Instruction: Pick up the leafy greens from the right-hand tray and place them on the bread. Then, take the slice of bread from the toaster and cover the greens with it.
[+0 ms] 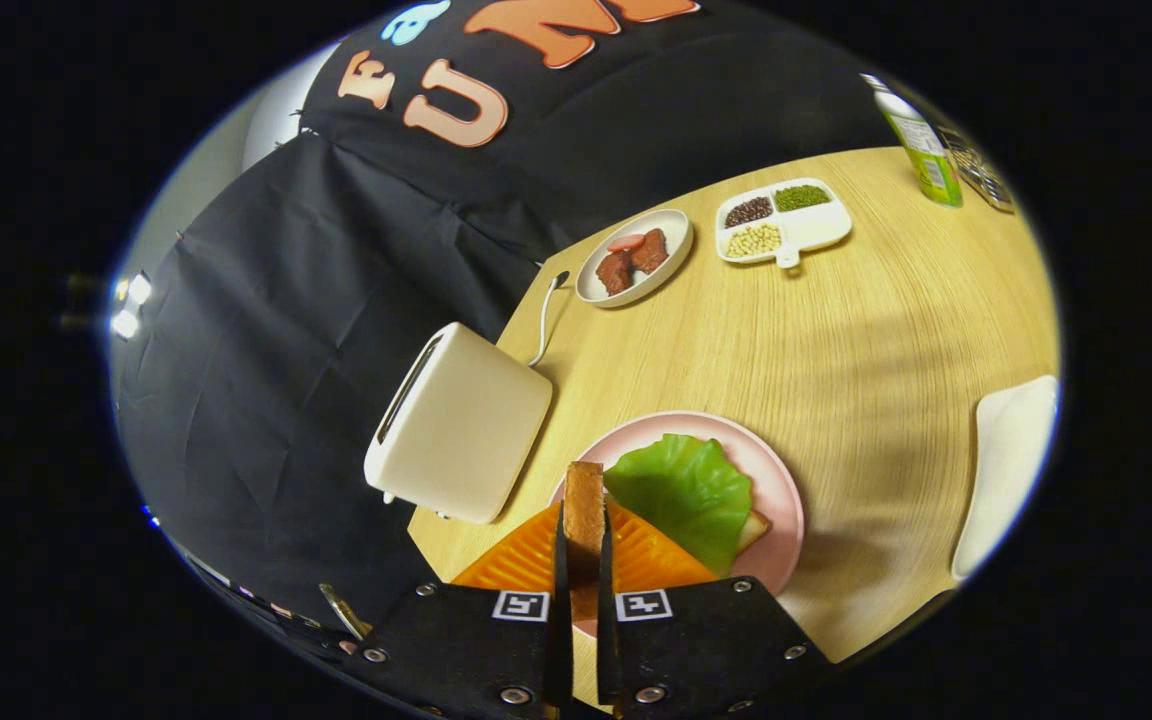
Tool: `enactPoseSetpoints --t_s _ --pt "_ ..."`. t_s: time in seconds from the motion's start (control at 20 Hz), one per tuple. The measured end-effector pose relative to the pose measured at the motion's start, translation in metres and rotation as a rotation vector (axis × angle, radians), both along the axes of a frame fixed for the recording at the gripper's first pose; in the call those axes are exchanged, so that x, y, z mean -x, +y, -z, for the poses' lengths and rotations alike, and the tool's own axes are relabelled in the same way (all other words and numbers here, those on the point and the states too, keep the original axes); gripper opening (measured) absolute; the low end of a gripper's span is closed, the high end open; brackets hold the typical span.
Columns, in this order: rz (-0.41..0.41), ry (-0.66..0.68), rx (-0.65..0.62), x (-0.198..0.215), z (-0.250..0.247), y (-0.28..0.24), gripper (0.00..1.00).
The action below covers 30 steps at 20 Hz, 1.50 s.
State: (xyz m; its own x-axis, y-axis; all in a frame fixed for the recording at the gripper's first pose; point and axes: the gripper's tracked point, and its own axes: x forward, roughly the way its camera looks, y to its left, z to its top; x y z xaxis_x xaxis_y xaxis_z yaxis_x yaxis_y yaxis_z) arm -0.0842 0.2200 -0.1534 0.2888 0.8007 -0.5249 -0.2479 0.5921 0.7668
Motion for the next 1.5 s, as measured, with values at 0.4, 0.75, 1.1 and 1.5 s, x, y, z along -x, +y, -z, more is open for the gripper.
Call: enactPoseSetpoints --t_s 0.4,0.75,1.1,1.5 --pt "0.086 -0.013 0.025 -0.002 0.023 -0.014 0.10" --pt "0.104 -0.106 0.134 -0.003 0.035 -0.026 0.30" --pt "0.136 -0.236 0.242 -0.017 0.033 -0.040 0.47" --pt "0.248 -0.518 0.291 -0.043 -0.028 -0.067 0.70"
